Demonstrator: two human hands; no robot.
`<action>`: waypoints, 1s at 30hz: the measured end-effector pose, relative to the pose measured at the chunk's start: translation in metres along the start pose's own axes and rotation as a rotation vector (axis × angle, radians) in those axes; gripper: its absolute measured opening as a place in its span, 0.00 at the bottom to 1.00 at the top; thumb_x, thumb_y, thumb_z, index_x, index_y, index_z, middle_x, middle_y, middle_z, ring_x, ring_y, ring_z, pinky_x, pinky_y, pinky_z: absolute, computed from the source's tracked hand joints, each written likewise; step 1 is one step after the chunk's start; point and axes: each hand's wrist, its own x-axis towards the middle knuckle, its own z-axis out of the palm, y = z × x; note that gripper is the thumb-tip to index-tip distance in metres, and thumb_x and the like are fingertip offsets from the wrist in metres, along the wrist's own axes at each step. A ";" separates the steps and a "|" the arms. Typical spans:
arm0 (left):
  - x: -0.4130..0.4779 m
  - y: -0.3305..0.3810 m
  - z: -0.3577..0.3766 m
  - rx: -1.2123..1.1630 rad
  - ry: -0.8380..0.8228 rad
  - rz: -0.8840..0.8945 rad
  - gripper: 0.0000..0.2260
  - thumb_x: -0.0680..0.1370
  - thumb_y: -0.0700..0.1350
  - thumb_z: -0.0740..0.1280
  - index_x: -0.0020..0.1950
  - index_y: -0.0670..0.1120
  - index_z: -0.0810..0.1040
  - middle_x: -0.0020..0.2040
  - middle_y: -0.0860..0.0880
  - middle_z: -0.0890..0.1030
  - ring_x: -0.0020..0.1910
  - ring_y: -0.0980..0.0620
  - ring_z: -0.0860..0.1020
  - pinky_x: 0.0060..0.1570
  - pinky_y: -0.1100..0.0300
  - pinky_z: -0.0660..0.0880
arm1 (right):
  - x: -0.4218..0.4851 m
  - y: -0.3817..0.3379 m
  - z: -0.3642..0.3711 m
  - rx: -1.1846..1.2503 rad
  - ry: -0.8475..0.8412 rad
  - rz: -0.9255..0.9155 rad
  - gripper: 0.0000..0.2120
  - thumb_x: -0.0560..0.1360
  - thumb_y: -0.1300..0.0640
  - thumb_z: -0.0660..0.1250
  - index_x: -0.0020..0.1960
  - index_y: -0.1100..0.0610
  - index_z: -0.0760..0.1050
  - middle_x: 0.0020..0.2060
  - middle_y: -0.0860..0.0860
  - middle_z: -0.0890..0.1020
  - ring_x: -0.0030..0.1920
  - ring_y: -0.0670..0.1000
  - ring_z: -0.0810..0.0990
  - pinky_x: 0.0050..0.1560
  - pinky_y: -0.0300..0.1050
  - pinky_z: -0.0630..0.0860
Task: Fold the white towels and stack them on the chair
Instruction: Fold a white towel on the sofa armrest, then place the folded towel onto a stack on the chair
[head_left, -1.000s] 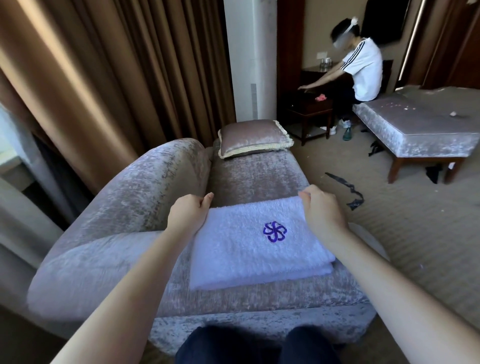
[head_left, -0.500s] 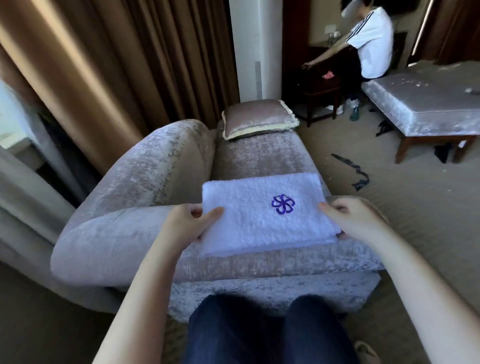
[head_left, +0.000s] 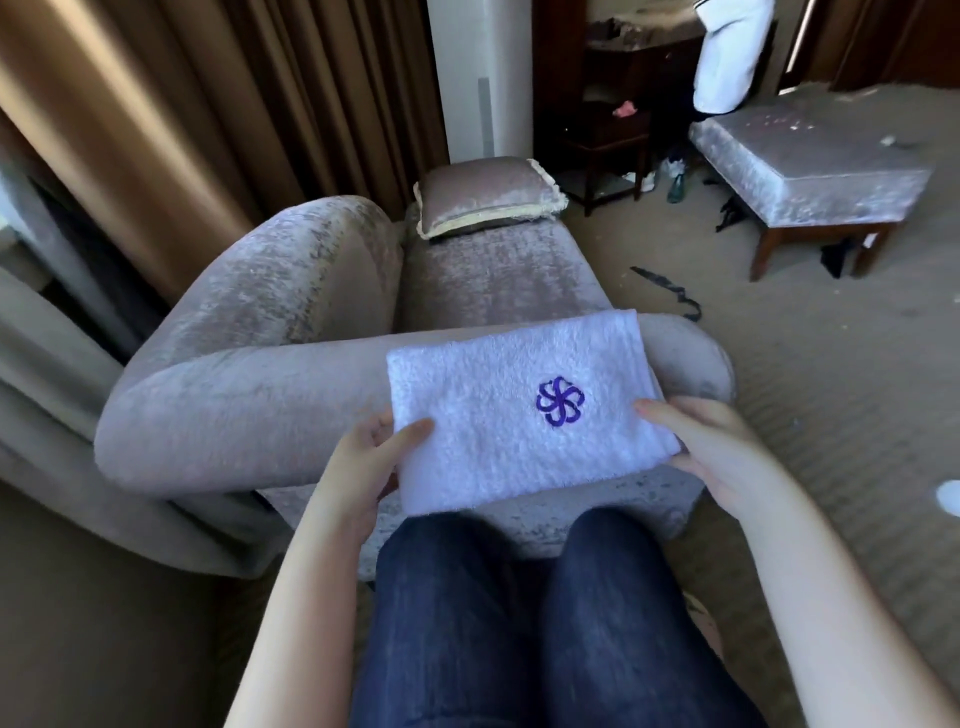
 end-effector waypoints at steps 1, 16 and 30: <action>-0.005 -0.007 0.002 -0.008 -0.022 -0.006 0.10 0.77 0.47 0.69 0.55 0.44 0.80 0.49 0.48 0.86 0.46 0.50 0.84 0.43 0.57 0.77 | -0.007 0.006 -0.003 0.017 -0.001 -0.005 0.13 0.74 0.55 0.71 0.49 0.66 0.79 0.46 0.60 0.84 0.50 0.57 0.81 0.52 0.50 0.77; -0.037 -0.041 0.111 -0.053 -0.406 -0.058 0.16 0.77 0.54 0.65 0.62 0.50 0.78 0.56 0.50 0.84 0.55 0.49 0.82 0.47 0.55 0.75 | -0.117 0.046 -0.102 0.144 0.357 0.031 0.09 0.75 0.57 0.70 0.53 0.59 0.80 0.48 0.53 0.85 0.48 0.52 0.83 0.53 0.49 0.76; -0.083 -0.051 0.239 0.012 -0.884 -0.140 0.18 0.75 0.55 0.68 0.63 0.50 0.78 0.57 0.50 0.83 0.57 0.49 0.81 0.60 0.44 0.75 | -0.265 0.087 -0.175 0.246 0.859 0.021 0.07 0.75 0.56 0.69 0.50 0.59 0.80 0.47 0.54 0.85 0.50 0.55 0.82 0.56 0.53 0.76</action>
